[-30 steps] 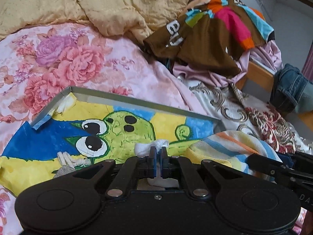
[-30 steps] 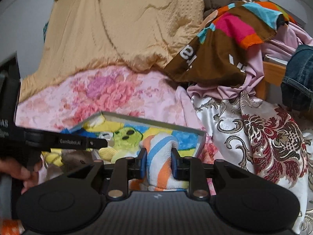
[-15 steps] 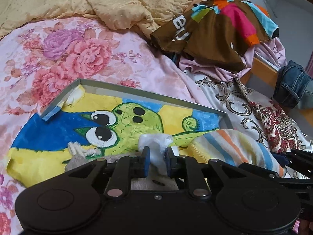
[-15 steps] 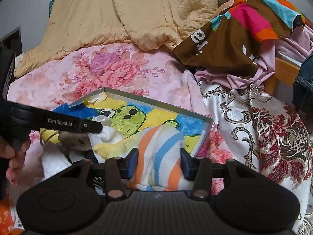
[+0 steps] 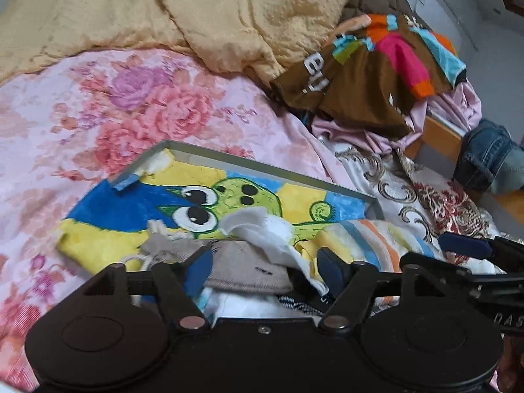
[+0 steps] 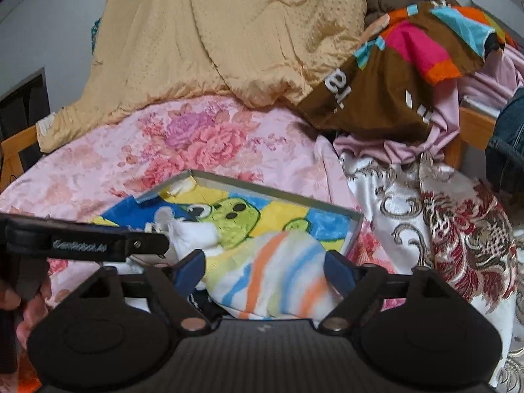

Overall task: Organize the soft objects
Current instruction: 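Open both tools to release the items into the tray, then move both open tools back over the remaining items beside the tray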

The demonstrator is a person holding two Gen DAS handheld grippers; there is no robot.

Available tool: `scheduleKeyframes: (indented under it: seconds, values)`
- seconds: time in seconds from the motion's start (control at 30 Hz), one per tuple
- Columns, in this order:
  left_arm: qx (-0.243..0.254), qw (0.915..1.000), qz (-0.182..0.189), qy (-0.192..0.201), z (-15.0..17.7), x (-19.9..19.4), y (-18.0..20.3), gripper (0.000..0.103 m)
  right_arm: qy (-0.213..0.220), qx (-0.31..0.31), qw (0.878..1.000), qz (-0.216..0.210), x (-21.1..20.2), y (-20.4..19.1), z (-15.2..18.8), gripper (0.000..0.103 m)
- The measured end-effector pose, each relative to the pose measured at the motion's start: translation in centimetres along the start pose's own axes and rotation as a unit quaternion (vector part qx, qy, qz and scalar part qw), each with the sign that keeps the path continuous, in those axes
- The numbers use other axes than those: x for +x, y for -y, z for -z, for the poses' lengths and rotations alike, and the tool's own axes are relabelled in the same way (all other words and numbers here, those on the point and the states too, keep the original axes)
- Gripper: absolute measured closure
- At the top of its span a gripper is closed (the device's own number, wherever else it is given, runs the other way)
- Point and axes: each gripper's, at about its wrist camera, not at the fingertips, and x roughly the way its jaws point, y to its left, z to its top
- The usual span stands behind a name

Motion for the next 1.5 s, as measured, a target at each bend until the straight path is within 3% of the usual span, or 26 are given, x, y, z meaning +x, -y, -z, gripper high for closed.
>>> scheduleKeyframes:
  seconds: [0.37,0.53,0.8,1.13,1.5]
  values:
    - [-0.003,0.9967,-0.038,0.071,1.4,-9.3,-1.0,0.002,0.096,0.013,0.995,-0.004,-5.9,-1.7,-0.8,0.0]
    - [0.002,0.9951,-0.04,0.09,2.6,-13.7,-1.2,0.001,0.145,0.014,0.989,-0.007,-9.9,-3.2,0.1,0.0]
    - [0.01,0.9936,-0.035,0.107,5.9,-19.7,-1.4,0.001,0.17,0.013,0.985,-0.005,-15.1,-5.4,2.3,0.0]
    - [0.021,0.9935,-0.022,0.11,11.4,-25.3,-1.7,0.001,0.134,0.003,0.991,0.012,-19.7,-9.0,6.4,0.0]
    - [0.053,0.9951,-0.017,0.082,15.6,-27.5,-2.3,0.001,0.025,0.037,0.998,0.048,-21.9,-10.5,11.9,0.0]
